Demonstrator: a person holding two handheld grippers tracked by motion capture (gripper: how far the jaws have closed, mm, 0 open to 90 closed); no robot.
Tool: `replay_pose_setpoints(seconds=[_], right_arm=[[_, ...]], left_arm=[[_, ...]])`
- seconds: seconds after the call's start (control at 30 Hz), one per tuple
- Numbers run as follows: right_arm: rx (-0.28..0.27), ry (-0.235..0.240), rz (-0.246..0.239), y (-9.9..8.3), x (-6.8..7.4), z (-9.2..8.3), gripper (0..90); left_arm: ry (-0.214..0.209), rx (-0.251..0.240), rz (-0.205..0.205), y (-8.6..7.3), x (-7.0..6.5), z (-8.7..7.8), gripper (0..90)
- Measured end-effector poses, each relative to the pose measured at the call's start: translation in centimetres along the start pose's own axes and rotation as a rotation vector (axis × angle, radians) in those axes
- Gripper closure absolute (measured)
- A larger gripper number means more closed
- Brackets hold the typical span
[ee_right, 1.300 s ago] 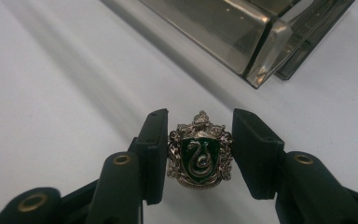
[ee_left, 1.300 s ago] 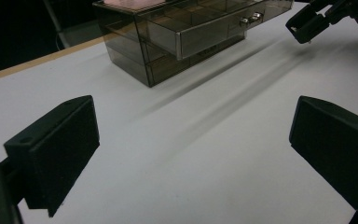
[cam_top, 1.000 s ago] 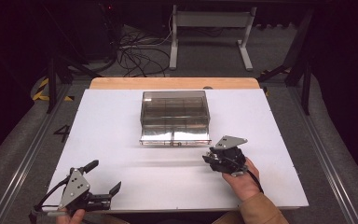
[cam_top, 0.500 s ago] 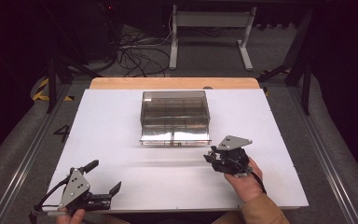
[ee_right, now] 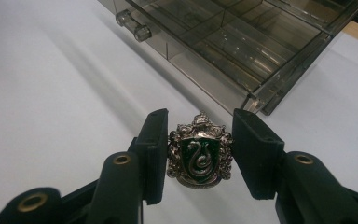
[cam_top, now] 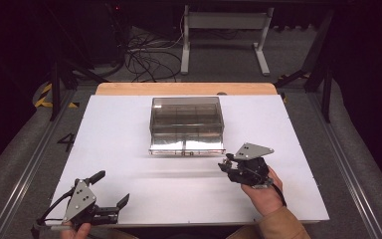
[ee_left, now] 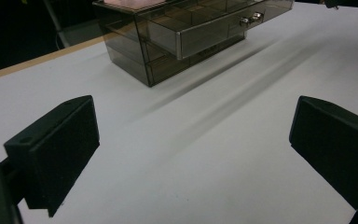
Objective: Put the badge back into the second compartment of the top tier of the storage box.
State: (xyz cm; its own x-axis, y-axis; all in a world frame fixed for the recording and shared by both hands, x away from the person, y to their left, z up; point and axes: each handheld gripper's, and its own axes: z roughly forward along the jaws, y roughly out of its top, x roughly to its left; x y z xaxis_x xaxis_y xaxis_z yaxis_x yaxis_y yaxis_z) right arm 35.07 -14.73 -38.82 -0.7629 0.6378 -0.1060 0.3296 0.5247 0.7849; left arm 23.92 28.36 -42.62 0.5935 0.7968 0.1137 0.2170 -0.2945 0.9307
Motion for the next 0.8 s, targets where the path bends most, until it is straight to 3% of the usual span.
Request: replay_pose_setpoints(seconds=[0.8], right_arm=[[-0.059, 0.059, -0.039, 4.0, -0.3, -0.4, 57.6]], left_arm=[[0.000, -0.001, 0.001, 0.0, 0.0, 0.0, 2.3]])
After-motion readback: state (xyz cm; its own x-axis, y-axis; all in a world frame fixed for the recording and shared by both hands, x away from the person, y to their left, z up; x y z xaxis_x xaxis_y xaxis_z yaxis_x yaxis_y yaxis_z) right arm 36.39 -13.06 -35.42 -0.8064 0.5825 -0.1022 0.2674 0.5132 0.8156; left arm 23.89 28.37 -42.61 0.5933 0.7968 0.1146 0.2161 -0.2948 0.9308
